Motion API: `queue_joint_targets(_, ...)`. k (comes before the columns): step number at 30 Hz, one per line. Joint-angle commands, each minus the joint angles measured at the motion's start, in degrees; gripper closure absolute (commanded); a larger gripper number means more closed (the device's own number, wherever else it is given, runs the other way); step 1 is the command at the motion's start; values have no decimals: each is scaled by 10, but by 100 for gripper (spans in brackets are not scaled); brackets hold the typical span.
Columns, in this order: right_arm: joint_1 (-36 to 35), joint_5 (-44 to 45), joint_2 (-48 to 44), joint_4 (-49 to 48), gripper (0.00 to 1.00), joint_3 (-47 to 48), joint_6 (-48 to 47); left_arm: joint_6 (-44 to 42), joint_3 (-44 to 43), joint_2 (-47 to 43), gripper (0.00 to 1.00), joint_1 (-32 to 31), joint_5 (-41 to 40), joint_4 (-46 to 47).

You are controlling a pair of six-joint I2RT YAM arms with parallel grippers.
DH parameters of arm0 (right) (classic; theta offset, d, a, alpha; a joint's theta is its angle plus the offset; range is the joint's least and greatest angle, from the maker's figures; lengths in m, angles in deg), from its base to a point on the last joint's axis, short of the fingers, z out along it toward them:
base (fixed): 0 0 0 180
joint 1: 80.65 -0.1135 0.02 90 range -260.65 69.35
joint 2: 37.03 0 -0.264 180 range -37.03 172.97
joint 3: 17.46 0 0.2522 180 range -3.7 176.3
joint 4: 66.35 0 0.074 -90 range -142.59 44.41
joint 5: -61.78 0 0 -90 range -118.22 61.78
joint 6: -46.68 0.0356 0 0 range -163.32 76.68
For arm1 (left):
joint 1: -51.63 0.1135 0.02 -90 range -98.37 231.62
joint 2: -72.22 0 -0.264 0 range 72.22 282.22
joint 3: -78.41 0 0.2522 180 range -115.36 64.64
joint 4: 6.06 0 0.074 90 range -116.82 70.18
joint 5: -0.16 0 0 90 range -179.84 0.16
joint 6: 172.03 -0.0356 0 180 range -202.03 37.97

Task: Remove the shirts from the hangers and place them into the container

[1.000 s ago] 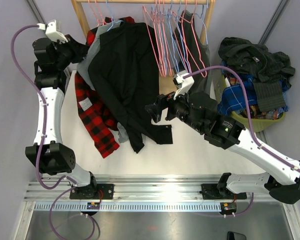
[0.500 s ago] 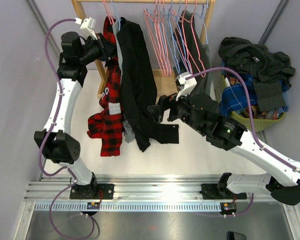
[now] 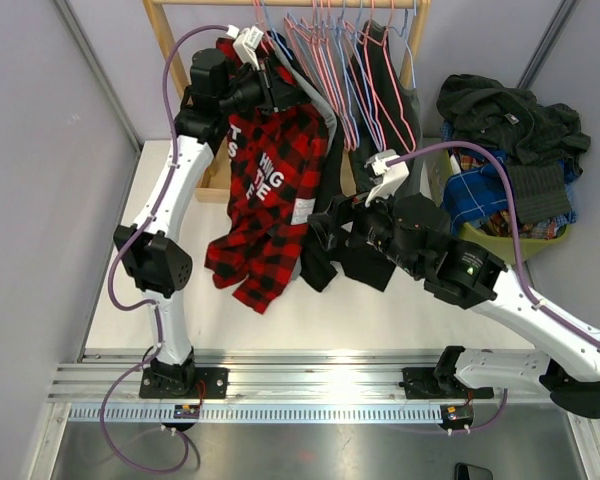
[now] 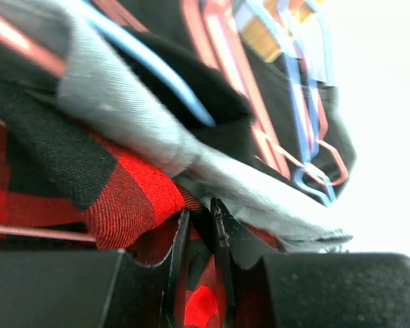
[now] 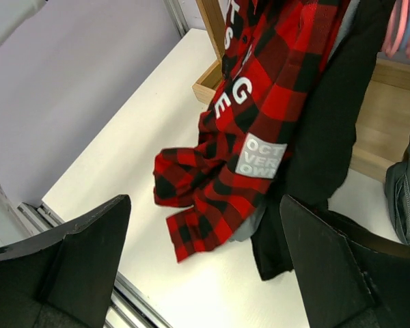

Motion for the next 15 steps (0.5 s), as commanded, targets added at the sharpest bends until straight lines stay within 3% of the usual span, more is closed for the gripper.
queue_joint_targets(1, -4, 20, -14, -8, 2, -6, -3, 26, -20, 4, 80, -22, 83, 60)
queue_joint_targets(11, -5, 20, -22, 5, 2, -9, 11, 177, -96, 122, 80, -63, 206, 212)
queue_joint_targets(15, -5, 22, -24, 6, 2, -10, 9, 149, -86, 107, 80, -68, 217, 192)
